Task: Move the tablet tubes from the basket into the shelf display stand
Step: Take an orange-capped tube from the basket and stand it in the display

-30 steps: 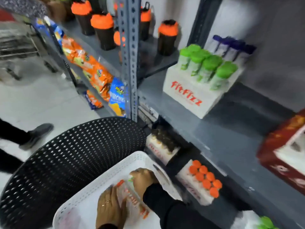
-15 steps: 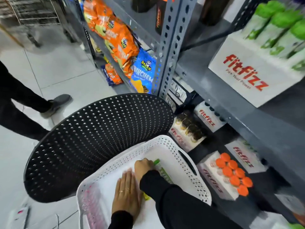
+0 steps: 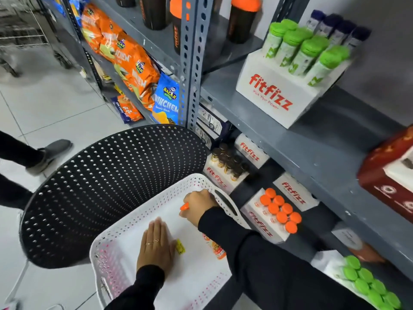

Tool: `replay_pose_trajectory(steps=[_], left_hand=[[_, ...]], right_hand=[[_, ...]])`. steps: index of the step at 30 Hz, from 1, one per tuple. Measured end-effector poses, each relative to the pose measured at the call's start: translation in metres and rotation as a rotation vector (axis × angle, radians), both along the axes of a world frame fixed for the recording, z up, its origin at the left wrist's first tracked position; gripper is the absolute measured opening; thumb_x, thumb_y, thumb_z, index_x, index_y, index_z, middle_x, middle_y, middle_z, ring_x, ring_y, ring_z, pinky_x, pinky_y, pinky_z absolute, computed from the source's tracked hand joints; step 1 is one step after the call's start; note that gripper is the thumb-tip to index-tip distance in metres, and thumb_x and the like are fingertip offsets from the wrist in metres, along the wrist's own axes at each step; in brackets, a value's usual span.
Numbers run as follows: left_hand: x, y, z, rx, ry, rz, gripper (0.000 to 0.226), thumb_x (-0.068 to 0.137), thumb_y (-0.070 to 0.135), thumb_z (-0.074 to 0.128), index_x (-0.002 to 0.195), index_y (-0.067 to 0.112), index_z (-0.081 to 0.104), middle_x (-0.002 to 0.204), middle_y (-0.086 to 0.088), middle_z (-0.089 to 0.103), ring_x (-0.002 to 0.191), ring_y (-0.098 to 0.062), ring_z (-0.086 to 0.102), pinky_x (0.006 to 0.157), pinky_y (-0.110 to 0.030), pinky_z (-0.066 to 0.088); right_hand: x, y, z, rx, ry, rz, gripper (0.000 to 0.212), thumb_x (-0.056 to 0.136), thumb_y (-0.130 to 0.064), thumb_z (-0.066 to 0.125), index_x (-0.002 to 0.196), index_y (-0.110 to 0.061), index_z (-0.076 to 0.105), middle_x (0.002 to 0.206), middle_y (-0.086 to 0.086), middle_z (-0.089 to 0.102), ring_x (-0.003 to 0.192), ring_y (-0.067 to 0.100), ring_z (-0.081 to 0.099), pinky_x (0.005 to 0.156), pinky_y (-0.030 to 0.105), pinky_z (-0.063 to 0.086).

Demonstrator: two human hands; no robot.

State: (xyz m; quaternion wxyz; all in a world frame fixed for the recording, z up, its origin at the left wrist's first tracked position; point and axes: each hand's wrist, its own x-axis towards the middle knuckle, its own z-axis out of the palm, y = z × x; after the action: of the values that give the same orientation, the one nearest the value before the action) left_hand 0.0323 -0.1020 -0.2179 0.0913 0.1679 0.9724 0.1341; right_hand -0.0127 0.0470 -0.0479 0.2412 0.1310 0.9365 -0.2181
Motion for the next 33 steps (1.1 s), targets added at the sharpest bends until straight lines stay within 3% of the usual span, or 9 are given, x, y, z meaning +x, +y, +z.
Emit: replay_pose_trajectory(steps=[2,5,8,11,16,19,23,27,33], left_hand=[[0.001,0.001,-0.002,-0.010,-0.016,-0.017,0.067,0.099,0.042,0.002,0.126,-0.009,0.037,0.128,-0.029,0.053,0.131,-0.034,0.022,0.116,-0.030,-0.008],[0.001,0.001,-0.003,-0.051,-0.001,-0.060,0.077,0.099,0.043,0.000,0.118,-0.013,0.050,0.124,-0.029,0.056,0.120,-0.039,0.043,0.114,-0.029,-0.006],[0.005,0.011,0.017,-0.038,0.044,-0.112,0.083,0.098,0.042,-0.002,0.110,-0.013,0.059,0.117,-0.029,0.060,0.105,-0.043,0.060,0.108,-0.038,0.016],[0.003,0.043,0.066,0.151,0.177,-0.089,0.074,0.098,0.039,0.005,0.111,-0.010,0.058,0.117,-0.028,0.060,0.108,-0.040,0.055,0.098,-0.045,0.029],[-0.016,0.131,0.173,0.441,0.400,-0.225,0.048,0.087,0.027,0.035,0.116,-0.006,0.054,0.118,-0.027,0.058,0.112,-0.034,0.042,0.098,-0.044,0.030],[-0.021,0.184,0.228,0.418,0.441,-0.357,0.049,0.079,0.024,0.038,0.111,-0.007,0.059,0.112,-0.026,0.062,0.104,-0.038,0.054,0.095,-0.045,0.039],[-0.022,0.250,0.274,0.300,0.357,-0.556,0.055,0.077,0.028,0.033,0.110,-0.004,0.062,0.109,-0.023,0.065,0.098,-0.039,0.063,0.087,-0.043,0.050],[-0.020,0.301,0.281,0.091,0.202,-0.711,0.066,0.086,0.034,0.032,0.143,0.002,0.027,0.149,-0.019,0.030,0.137,-0.033,0.027,0.115,-0.039,0.019],[-0.003,0.322,0.266,-0.009,0.206,-0.661,0.063,0.097,0.043,0.021,0.149,0.013,0.005,0.158,-0.005,0.006,0.144,-0.024,0.000,0.118,-0.037,0.000]], right_hand=[[0.008,0.002,0.000,0.003,0.015,-0.027,0.024,0.088,-0.024,0.062,0.069,-0.014,0.049,0.094,0.012,0.050,0.083,0.027,0.047,0.076,0.029,0.047],[0.022,0.004,0.008,-0.011,0.038,-0.044,0.018,0.088,-0.025,0.062,0.095,-0.009,0.064,0.105,0.016,0.059,0.097,0.032,0.054,0.087,0.031,0.050],[0.036,0.009,0.026,-0.007,0.064,-0.039,0.024,0.089,-0.024,0.060,0.105,-0.007,0.067,0.119,0.019,0.061,0.112,0.034,0.052,0.093,0.036,0.049],[0.041,0.026,0.065,0.061,0.119,-0.025,0.021,0.088,-0.020,0.056,0.068,-0.014,0.057,0.112,0.020,0.067,0.099,0.034,0.054,0.087,0.032,0.047],[0.052,0.089,0.168,0.172,0.253,-0.116,0.028,0.087,-0.029,0.063,0.064,-0.019,0.050,0.089,0.013,0.068,0.099,0.030,0.059,0.077,0.025,0.037],[0.072,0.125,0.224,0.186,0.327,-0.188,0.008,0.082,-0.028,0.069,0.081,-0.021,0.067,0.106,0.014,0.071,0.108,0.030,0.060,0.087,0.028,0.044],[0.097,0.170,0.280,0.088,0.413,-0.321,0.053,0.076,-0.019,0.078,0.126,-0.008,0.060,0.119,0.010,0.070,0.117,0.022,0.062,0.099,0.022,0.041],[0.116,0.202,0.312,0.092,0.462,-0.380,0.045,0.075,-0.024,0.080,0.115,-0.007,0.068,0.112,0.010,0.073,0.108,0.023,0.066,0.097,0.027,0.050],[0.125,0.225,0.335,0.284,0.467,-0.320,0.038,0.085,-0.034,0.067,0.117,-0.015,0.067,0.109,0.007,0.071,0.104,0.028,0.065,0.098,0.028,0.048]])
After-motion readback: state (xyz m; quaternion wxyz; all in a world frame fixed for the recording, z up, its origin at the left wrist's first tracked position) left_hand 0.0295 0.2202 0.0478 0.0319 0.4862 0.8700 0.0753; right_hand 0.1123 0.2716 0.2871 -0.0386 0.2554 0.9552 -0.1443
